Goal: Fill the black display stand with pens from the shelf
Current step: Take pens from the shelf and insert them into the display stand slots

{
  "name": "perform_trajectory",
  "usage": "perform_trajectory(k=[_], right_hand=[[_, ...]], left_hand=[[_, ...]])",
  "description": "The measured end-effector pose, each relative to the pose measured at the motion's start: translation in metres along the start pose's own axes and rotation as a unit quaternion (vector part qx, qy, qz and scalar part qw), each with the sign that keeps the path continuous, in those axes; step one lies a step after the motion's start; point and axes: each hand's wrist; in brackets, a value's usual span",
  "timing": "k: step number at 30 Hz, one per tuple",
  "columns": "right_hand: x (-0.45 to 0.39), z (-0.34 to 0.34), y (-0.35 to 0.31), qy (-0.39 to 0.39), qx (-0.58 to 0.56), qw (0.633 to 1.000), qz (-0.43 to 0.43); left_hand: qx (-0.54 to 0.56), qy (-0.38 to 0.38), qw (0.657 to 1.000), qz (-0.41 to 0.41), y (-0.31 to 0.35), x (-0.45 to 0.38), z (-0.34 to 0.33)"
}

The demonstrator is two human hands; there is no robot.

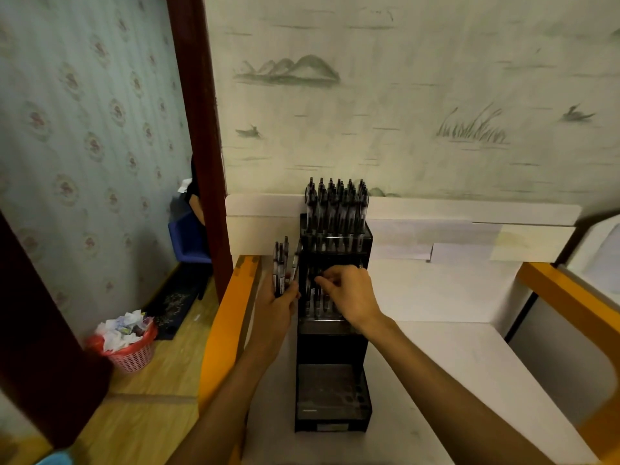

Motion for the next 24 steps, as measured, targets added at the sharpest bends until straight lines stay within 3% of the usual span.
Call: perform_trajectory(k=[6,9,11,14,19,24], right_hand=[[-0.002,0.008,-0.001,-0.026,-0.015,0.999,-0.033],[-0.002,0.018,-0.005,-0.026,-0.187,0.980,-0.067],[-0.004,0.027,-0.009,-0.035,-0.319,0.943,-0.086],[-0.007,0.037,-0.013,-0.054,-0.426,0.896,-0.113],[-0.005,0.036,-0.011,-0.040,-0.484,0.862,-0.144],[-0.002,0.033,-0.005,-0.047,-0.492,0.857,-0.148]], left_hand=[[0.006,-0.050,0.999,0.006,0.001,0.000,-0.003],[0.029,-0.067,0.997,0.019,-0.003,0.000,-0.003],[0.040,-0.070,0.996,0.038,-0.006,-0.001,-0.004],[0.032,-0.070,0.995,0.056,-0.008,-0.002,-0.006],[0.020,-0.086,0.995,0.056,-0.009,-0.001,-0.009],[0.009,-0.093,0.995,0.046,-0.008,-0.001,-0.009]])
Point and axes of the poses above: each hand's wrist, its own x-axis away from the middle knuckle, its own z-axis out of the back of the hand, y = z × x, and after that the axes turned 5 degrees about z, right-handed
